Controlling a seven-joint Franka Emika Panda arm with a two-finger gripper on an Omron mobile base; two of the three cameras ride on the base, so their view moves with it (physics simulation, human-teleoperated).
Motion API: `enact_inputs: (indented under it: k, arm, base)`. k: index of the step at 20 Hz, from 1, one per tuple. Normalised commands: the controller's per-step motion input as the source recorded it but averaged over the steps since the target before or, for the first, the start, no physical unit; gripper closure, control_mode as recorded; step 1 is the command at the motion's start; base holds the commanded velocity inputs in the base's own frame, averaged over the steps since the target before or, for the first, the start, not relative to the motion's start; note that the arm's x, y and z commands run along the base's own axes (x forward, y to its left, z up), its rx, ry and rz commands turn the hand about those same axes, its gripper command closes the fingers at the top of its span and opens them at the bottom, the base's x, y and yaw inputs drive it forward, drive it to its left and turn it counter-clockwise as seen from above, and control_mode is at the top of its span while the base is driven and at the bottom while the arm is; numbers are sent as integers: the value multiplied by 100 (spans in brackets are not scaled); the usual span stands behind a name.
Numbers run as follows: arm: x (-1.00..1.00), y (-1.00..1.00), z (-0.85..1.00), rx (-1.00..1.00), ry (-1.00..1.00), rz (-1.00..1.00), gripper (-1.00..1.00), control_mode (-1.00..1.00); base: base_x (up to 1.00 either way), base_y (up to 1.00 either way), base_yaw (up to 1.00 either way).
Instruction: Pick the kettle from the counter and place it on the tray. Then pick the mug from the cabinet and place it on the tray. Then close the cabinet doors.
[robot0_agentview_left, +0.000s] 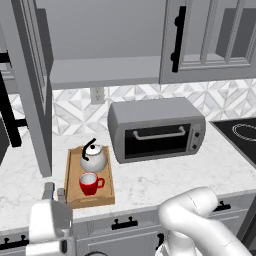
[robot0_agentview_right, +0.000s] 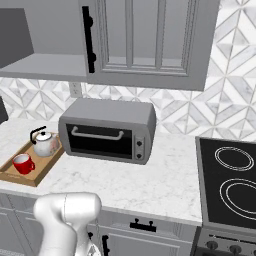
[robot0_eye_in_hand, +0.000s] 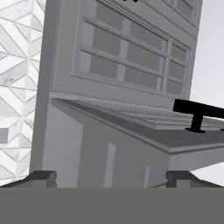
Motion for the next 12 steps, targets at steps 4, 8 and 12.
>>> enact_inputs:
  k: [4, 8, 12]
  arm:
    - [23, 61, -1, 0, 12, 10, -100, -100]
    - [19, 53, -2, 0, 9, 9, -100, -100]
    - [19, 38, 0, 0, 7, 4, -100, -100]
  base:
    - [0, 0, 0]
    - [0, 0, 0]
    - [0, 0, 0]
